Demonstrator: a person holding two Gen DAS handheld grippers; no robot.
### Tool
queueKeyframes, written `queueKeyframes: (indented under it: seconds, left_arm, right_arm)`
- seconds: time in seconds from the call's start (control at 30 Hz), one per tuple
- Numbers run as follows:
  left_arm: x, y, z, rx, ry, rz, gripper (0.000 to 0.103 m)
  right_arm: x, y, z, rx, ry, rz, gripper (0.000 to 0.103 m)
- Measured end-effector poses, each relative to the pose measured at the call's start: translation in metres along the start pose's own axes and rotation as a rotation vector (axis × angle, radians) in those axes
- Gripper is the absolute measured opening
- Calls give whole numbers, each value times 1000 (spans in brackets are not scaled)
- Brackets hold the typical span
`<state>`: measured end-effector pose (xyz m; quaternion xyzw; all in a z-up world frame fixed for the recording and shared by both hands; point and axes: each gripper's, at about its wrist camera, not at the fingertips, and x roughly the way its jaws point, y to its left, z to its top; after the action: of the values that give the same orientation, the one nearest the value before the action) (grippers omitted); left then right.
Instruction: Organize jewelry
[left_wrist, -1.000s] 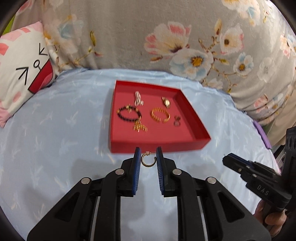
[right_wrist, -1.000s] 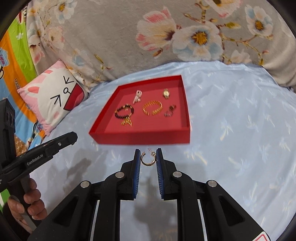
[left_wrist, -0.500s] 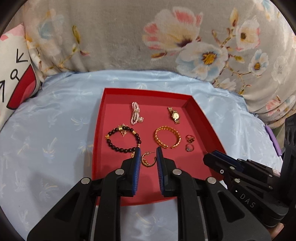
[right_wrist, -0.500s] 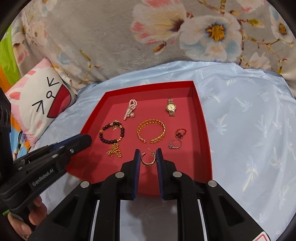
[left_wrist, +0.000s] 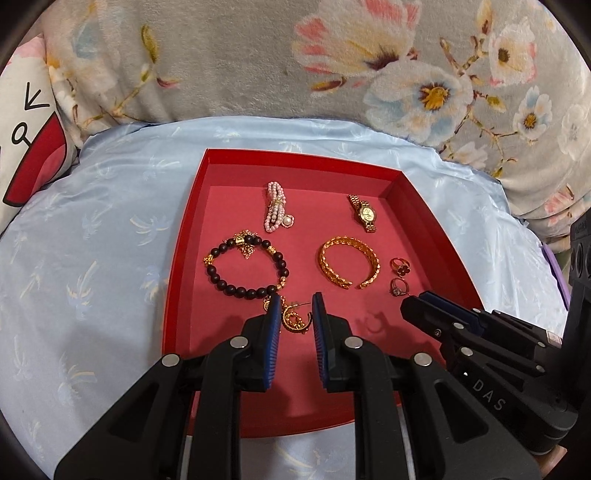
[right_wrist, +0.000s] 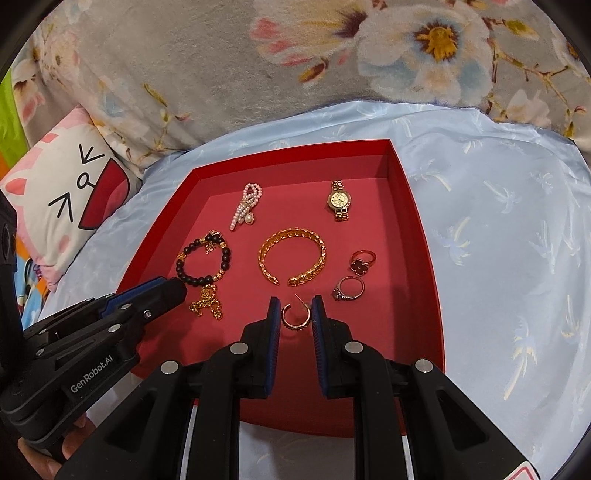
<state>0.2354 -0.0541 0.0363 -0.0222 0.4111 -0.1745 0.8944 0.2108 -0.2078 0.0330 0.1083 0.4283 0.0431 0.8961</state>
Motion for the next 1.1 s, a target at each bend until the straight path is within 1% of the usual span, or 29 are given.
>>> queueKeyframes:
  seconds: [0.27,0.57,0.6,0.63,0.7,0.8,0.83,0.87,0.93,1.1]
  left_arm:
    - [3,0,-2,-3,-10,21,18]
    - [-7,10,-2,-28,-33,32,18]
    - [-10,11,-2,-32,-39,37,21]
    - [-13,13,-3,-35,-46,42,28]
    - [-23,17,-5,-48,-65,53,37]
    - [-35,21,-10,-58,-78,51,38]
    - [-38,21,-12,-59,-80,52,38]
    - [-43,22,-16,-59,-85,55,38]
    - [-51,21,-24,-55,-92,63,38]
    - [-60,17,-42,-59,-79,66,38]
  right_arm:
    - [5,3,-1,-12,1,-15,16]
    - [-11,-2,-2,-4,-42,-26,19]
    - [-15,-4,-3,2,-50,-25,20]
    - [-19,-5,-4,9,-57,-25,21]
    - [-27,-7,-8,18,-67,-25,22]
    - [-39,-8,-16,21,-81,-35,22]
    - [-44,-7,-20,18,-87,-43,25]
    - [-47,-6,-23,16,-90,-47,30]
    - [-57,-3,-32,12,-101,-56,38]
    - [-67,3,-50,5,-97,-61,38]
